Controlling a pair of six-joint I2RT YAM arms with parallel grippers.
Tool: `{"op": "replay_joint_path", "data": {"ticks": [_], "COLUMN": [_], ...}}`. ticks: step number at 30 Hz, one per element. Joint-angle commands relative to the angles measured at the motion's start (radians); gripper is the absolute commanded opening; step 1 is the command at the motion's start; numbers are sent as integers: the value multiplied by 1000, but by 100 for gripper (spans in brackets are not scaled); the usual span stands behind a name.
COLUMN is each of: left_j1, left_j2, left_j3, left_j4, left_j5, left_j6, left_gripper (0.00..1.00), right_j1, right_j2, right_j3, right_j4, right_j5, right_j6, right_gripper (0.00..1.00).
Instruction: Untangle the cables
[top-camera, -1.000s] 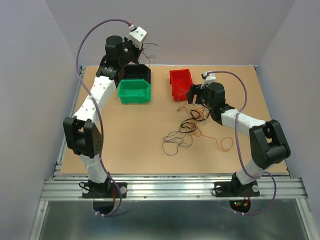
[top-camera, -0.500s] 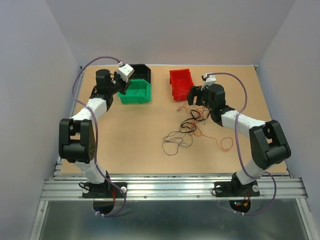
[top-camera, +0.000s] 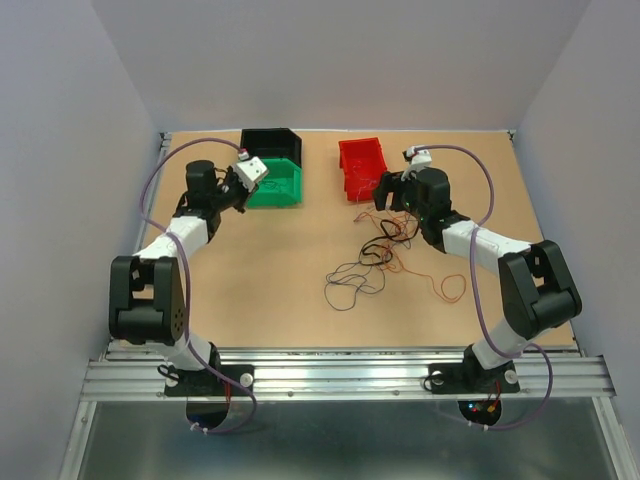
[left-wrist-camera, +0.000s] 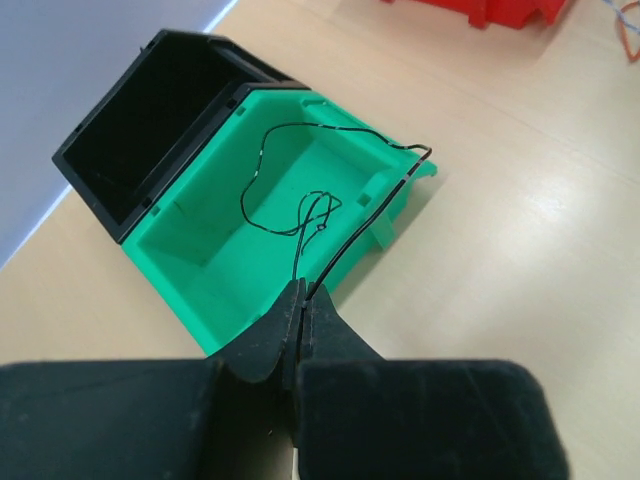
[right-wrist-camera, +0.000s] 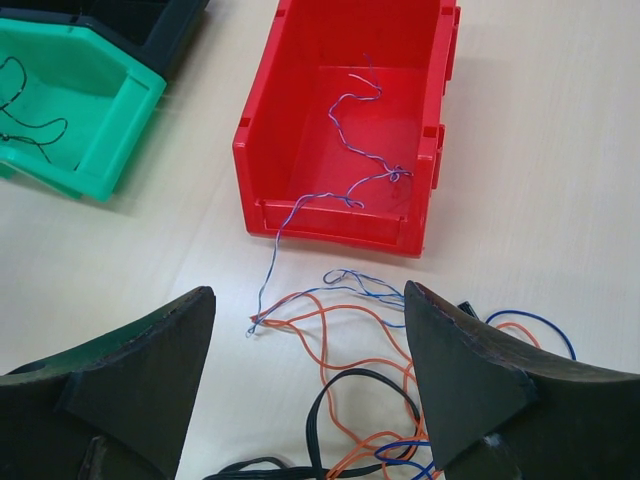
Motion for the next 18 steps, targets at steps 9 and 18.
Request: {"op": "replay_joint_path", "data": {"ticks": [9, 18], "left_j1": [49, 4], "left_j2": [383, 567], "left_j3": [561, 916], "left_j4": [-536, -941], "left_j5": [-51, -240], "left_j6": [17, 130], "left_gripper": [0, 0], "right_j1": [-3, -4], "right_j2": [-17, 11], "right_j3": [6, 28], "right_j4": [10, 0], "right_j5": [-4, -9], "right_j6": [1, 1], "right_gripper": [81, 81]}}
